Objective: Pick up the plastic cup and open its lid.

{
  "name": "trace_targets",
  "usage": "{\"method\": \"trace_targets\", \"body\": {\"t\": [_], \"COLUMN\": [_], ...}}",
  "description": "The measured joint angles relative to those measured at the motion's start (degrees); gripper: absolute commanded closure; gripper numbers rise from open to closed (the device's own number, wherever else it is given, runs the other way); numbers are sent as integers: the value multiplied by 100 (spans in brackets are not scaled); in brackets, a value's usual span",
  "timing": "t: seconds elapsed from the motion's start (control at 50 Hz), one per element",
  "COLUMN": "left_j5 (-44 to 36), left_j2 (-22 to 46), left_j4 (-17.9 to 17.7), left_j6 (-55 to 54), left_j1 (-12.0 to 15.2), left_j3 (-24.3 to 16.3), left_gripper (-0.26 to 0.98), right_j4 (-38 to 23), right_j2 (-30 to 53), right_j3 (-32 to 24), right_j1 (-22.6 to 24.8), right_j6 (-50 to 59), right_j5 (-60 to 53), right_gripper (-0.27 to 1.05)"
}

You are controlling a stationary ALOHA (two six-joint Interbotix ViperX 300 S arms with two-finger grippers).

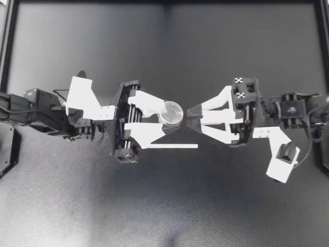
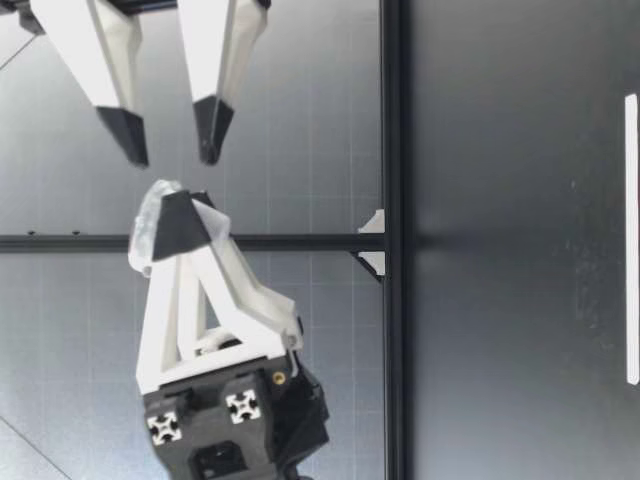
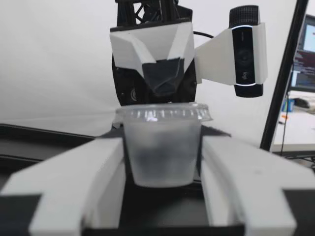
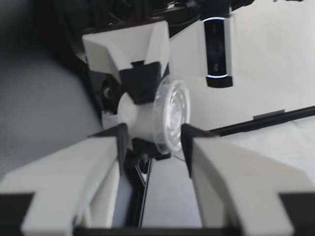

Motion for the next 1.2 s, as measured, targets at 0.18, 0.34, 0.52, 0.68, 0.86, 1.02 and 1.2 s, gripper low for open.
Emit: {"method": "trace_targets", "body": {"t": [0.18,0.34,0.52,0.68,0.86,1.02,1.2], "left_j5": [0,9,9,62,290,721,1318], "left_j2": [9,70,141,229,229,167,-70], "left_j4": [0,0,-9,9,9,0,0], "left_j6": [0,0,-9,-26,-18,88,378], "left_j1": [-9,-18,-18,-70,-97,-105,-105], "left_j3": [0,0,9,26,35,53,97], "left_gripper": [45,45,45,46,46,45,45], "right_j4": [18,53,220,615,782,809,809], "right_j2": [88,88,62,-448,-738,-747,-703], "right_j3": [-105,-158,-149,26,343,598,642], "right_j1": [0,0,0,-35,-62,-44,176], "right_j6": [0,0,-26,-62,18,492,2689], "right_j5": [-44,-53,-88,-483,-694,-686,-536], "right_gripper": [27,27,27,27,27,28,28]}}
